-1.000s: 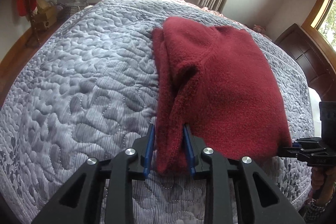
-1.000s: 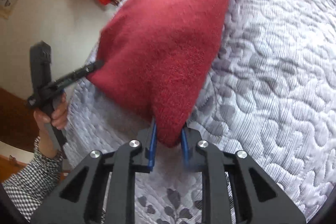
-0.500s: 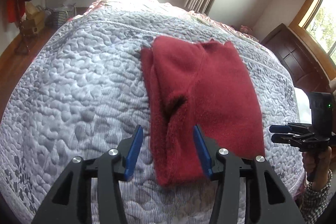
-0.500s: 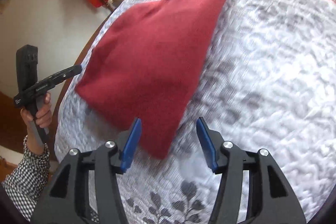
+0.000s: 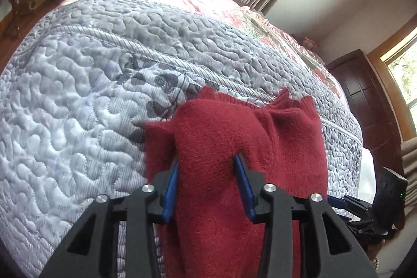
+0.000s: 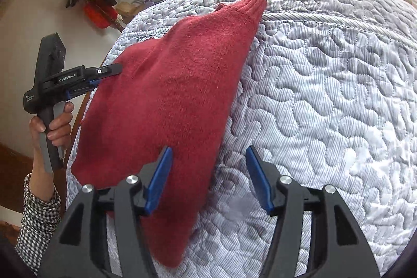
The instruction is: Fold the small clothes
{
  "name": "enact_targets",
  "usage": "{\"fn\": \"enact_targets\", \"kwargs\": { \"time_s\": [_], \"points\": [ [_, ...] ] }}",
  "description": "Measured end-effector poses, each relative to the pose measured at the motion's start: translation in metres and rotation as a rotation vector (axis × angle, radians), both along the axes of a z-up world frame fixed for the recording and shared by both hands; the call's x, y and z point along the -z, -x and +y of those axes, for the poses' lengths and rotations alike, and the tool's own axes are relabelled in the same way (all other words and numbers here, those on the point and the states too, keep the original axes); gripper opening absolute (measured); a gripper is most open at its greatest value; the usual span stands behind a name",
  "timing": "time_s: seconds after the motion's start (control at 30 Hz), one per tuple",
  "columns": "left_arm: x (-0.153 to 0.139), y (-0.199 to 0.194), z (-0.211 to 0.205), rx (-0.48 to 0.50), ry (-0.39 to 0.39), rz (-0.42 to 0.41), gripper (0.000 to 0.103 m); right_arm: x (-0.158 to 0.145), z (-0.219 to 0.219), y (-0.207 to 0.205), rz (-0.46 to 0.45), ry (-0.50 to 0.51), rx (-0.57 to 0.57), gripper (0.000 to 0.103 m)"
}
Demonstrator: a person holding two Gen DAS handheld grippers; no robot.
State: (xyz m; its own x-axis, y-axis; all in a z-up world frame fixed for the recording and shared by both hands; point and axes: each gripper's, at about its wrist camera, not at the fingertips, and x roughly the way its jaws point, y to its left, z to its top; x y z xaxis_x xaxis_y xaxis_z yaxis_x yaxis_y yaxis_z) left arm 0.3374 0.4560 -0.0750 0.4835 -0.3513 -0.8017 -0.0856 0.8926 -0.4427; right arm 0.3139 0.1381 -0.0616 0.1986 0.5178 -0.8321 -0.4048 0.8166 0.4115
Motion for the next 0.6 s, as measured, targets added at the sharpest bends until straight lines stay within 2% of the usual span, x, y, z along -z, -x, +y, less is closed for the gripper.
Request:
{"fn": "enact_targets", "kwargs": {
  "time_s": [0.07,0.1,0.23,0.3,0.4,0.5,0.6],
  "points": [
    [-0.008,0.005,-0.006,0.002,-0.047,-0.042,0.015,0.004,0.004,-0.001,0.0,-0.005,-0.002,0.059],
    [-0.013,0.009,-0.005,-0.002,-0.055,-0.063,0.013,0.005,0.005,-0.002,0.0,-0.008,-0.002,0.059],
    [-0.024,0.026,0.005,-0.043,-0.084,-0.115,0.011,0.004,0.015,-0.003,-0.017,-0.007,-0.013,0.059],
    [-0.011,0.025,0.008,-0.046,-0.119,-0.094,0.01,0.005,0.021,-0.004,-0.028,0.004,-0.017,0.06],
    [0.004,0.02,0.008,-0.025,-0.123,-0.07,0.012,0.006,0.03,-0.005,-0.034,0.026,-0.017,0.06],
    [-0.003,0.025,0.013,-0.017,-0.07,-0.072,0.025,0.003,0.032,-0.004,-0.036,0.031,-0.019,0.062],
    [-0.012,0.038,0.02,-0.004,-0.049,-0.059,0.045,-0.004,0.03,0.002,-0.049,0.026,-0.025,0.062]
  ]
}}
